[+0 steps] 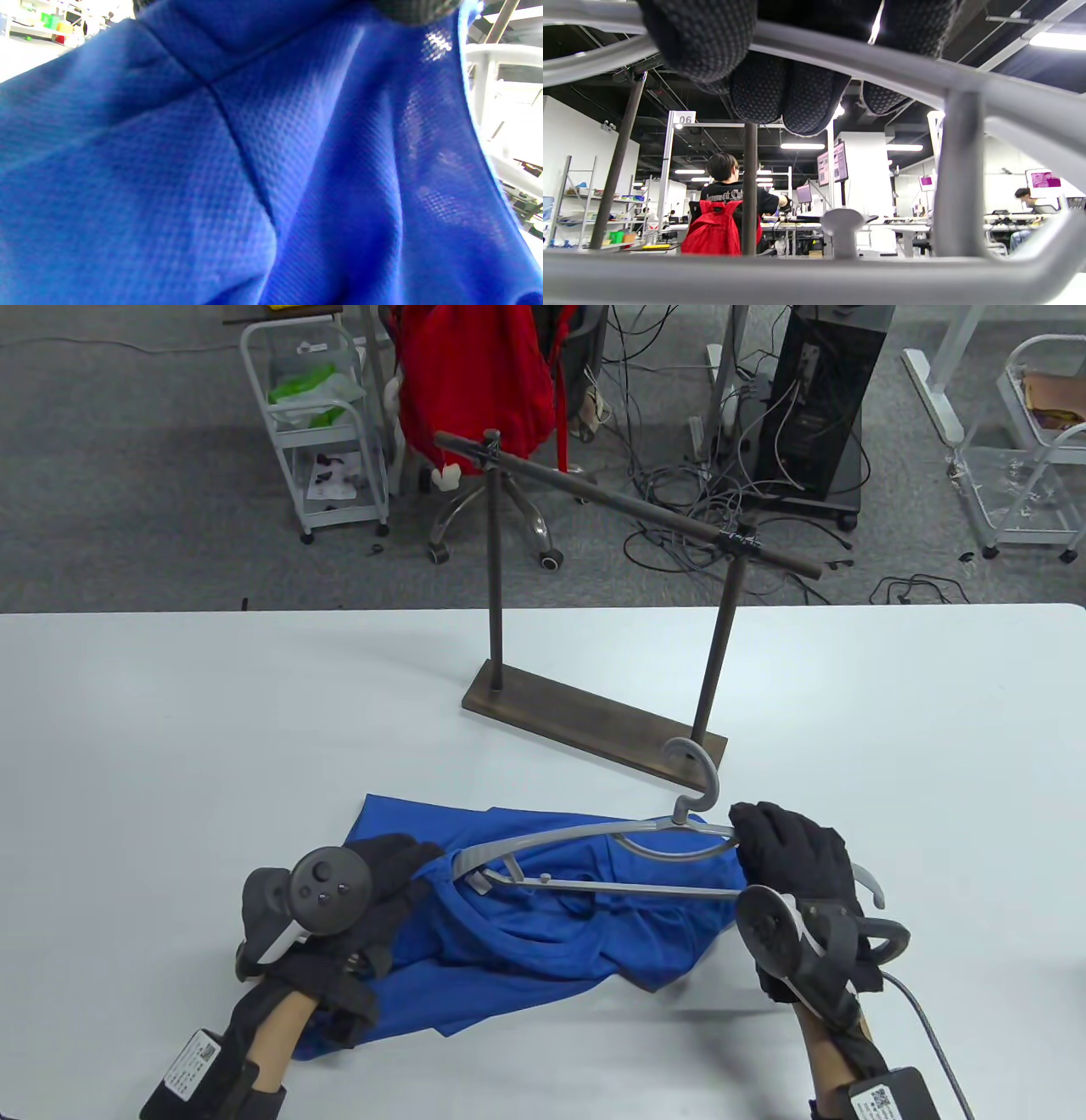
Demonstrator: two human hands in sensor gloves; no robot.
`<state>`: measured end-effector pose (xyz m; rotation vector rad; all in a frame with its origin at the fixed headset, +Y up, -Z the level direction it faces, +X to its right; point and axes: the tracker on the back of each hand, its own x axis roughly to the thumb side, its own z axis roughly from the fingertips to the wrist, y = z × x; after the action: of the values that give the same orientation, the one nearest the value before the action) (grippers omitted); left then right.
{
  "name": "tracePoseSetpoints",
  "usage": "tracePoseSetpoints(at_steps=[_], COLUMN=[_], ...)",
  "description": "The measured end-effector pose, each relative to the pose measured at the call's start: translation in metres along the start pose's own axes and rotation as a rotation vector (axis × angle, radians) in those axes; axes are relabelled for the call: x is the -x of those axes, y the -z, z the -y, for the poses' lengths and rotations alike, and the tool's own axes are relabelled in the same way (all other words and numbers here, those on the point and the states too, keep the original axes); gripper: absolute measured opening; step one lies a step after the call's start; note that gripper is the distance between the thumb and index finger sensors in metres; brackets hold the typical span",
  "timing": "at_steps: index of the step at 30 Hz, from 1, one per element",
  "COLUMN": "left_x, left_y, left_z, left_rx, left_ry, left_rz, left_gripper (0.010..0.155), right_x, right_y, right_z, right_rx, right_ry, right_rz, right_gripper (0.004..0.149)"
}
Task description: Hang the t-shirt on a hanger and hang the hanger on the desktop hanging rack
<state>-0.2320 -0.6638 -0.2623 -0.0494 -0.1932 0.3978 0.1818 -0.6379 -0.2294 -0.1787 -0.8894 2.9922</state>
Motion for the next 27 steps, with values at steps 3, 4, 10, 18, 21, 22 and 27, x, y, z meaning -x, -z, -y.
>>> tracePoseSetpoints(at_steps=[3, 4, 10, 18, 21, 22, 27], left_x=[-0.001, -0.003, -0.014, -0.051, -0.058, -0.058, -0.063], left_y=[-0.001, -0.001, -0.005, -0.02, -0.025, -0.026, -0.029], left_z=[0.001, 0.002, 0.005, 0.014, 0.016, 0.017, 0.017], left_rx=[0.003, 0.001, 0.013, 0.015, -0.011, -0.031, -0.059], left_ry=[-0.018, -0.016, 0.0, 0.043, 0.066, 0.091, 0.107], left_rz=[0.008, 0.011, 0.052, 0.187, 0.21, 0.221, 0.231], left_gripper=[0.053, 0.053, 0.054, 0.056, 0.057, 0.058, 0.056], right_x=[0.0, -0.003, -0.037, -0.104, -0.111, -0.11, -0.107], right_y=[-0.003, -0.005, -0.019, -0.054, -0.06, -0.06, -0.058], right_z=[0.0, 0.0, 0.006, 0.017, 0.019, 0.019, 0.018], right_rx=[-0.002, 0.0, 0.04, 0.12, 0.141, 0.141, 0.123], right_ry=[0.028, 0.036, 0.051, -0.002, 0.003, 0.005, 0.025], right_rz=[0.038, 0.051, 0.196, 0.471, 0.496, 0.497, 0.496], right_gripper=[0.045, 0.045, 0.045, 0.046, 0.046, 0.046, 0.046])
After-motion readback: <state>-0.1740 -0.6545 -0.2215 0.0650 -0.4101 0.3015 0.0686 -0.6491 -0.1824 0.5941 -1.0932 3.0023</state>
